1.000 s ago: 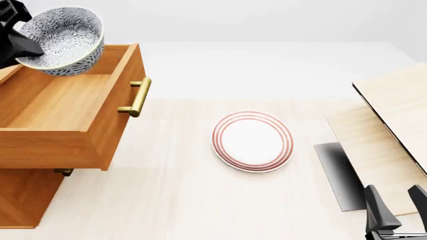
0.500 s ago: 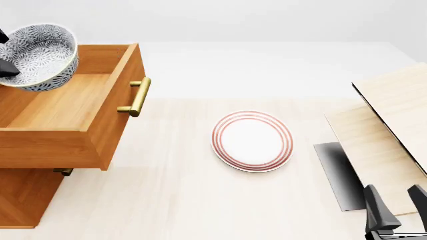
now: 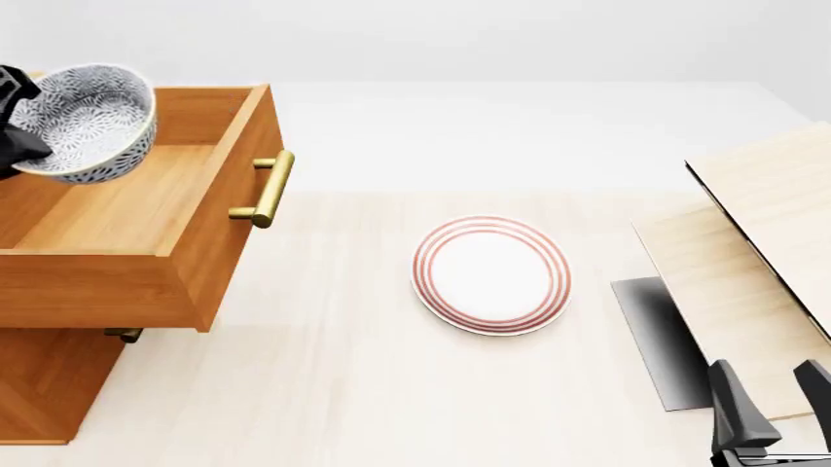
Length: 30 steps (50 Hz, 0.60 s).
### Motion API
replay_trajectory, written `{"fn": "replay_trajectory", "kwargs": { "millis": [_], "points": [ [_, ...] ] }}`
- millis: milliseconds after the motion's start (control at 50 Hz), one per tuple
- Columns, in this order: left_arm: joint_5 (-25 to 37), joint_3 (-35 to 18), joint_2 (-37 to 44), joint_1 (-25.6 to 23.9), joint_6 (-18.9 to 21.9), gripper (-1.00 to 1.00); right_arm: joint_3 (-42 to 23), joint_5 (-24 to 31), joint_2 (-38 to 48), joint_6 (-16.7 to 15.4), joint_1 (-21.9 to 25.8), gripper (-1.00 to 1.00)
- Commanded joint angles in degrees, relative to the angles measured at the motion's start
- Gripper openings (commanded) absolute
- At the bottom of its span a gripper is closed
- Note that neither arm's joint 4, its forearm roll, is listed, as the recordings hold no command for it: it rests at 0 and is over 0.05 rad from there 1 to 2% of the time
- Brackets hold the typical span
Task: Open the top drawer of the cabinet and put the bowl in it.
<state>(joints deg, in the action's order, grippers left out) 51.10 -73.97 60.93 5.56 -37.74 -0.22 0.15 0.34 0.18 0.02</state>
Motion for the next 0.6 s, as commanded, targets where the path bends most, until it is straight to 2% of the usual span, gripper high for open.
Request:
{"fn": "replay_trajectory", "kwargs": {
  "millis": [20,360,600],
  "points": [
    [-2.1,0.0,2.2,0.4,0.1,-1.00,0.0,-0.1,0.0,0.0,0.0,1.00],
    [-5.9,1.3,5.5,-0.1,-0.9,-1.00,0.0,-0.1,0.0,0.0,0.0,1.00],
    [-9.8,4.7,7.4,-0.6,-1.9,-1.00,0.0,-0.1,0.0,0.0,0.0,1.00]
  ]
}}
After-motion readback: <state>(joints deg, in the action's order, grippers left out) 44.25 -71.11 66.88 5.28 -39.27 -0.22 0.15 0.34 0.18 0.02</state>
